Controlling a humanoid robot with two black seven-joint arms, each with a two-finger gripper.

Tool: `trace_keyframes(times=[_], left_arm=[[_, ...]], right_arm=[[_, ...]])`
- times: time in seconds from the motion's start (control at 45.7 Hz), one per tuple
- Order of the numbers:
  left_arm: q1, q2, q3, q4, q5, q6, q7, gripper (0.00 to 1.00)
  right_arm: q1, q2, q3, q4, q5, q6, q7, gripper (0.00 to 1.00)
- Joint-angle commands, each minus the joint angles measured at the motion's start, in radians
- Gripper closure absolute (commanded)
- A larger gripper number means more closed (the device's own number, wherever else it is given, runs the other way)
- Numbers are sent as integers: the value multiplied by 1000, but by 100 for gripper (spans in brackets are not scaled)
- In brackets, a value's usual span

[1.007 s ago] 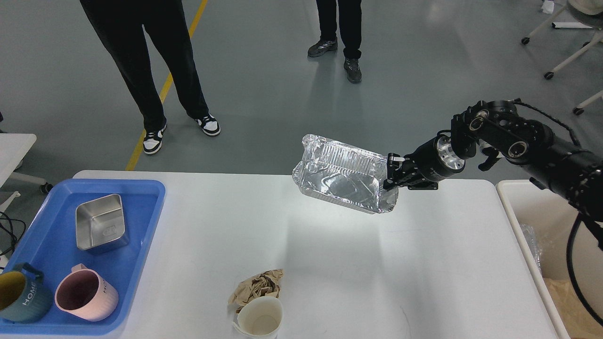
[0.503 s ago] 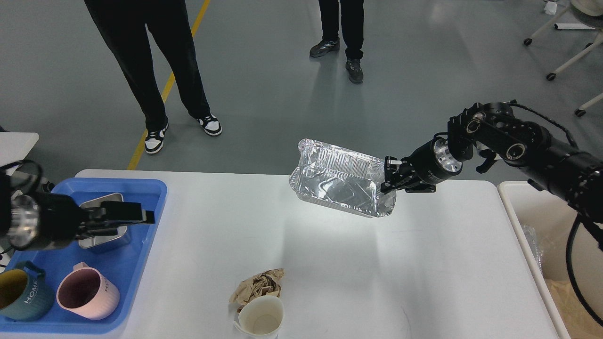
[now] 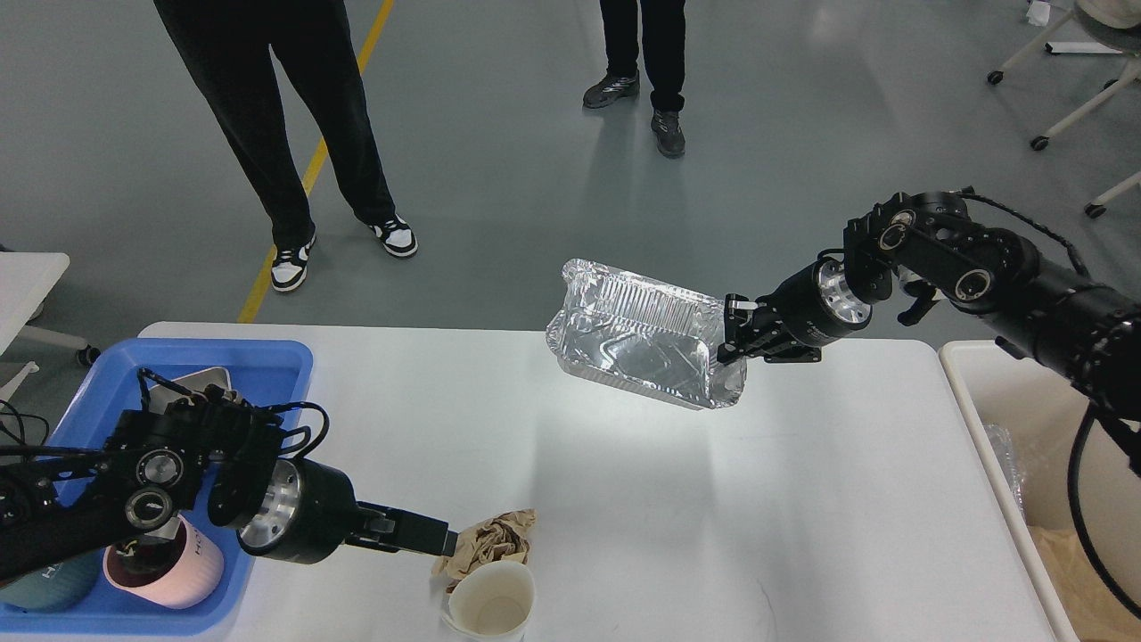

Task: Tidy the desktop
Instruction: 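Reach the left gripper to the white paper cup and grasp it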

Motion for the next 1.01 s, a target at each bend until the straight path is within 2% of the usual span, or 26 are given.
trace_keyframes(times=[0.0,0.219,0.35,0.525,0.722,0.744,0.788,0.875,0.985], left_arm=[[8,-39,45,7,65,7,10,7],[57,-107,51,44,145,39,28,15],[66,-146,51,67,180,66,42,23],[77,-191,54,101,200,63,60,38],[105,-239,54,124,237,63,77,43],[111,-251,54,130,242,62,80,53],[111,-255,54,131,245,60,85,64],[111,-260,54,136,246,56,92,79],[112,-266,54,139,246,50,92,91]], right_arm=[[-5,0,1,0,0,0,0,100],[-6,-2,1,0,-1,-2,0,100],[-6,-2,1,0,-1,-2,0,100],[-6,0,1,2,-1,-2,0,100],[-6,-2,3,2,-1,-2,0,100],[-6,-2,3,2,-1,-2,0,100],[-6,-3,3,2,-1,-2,0,100],[-6,-5,3,2,-1,-2,0,100],[-6,-5,3,2,-1,-2,0,100]])
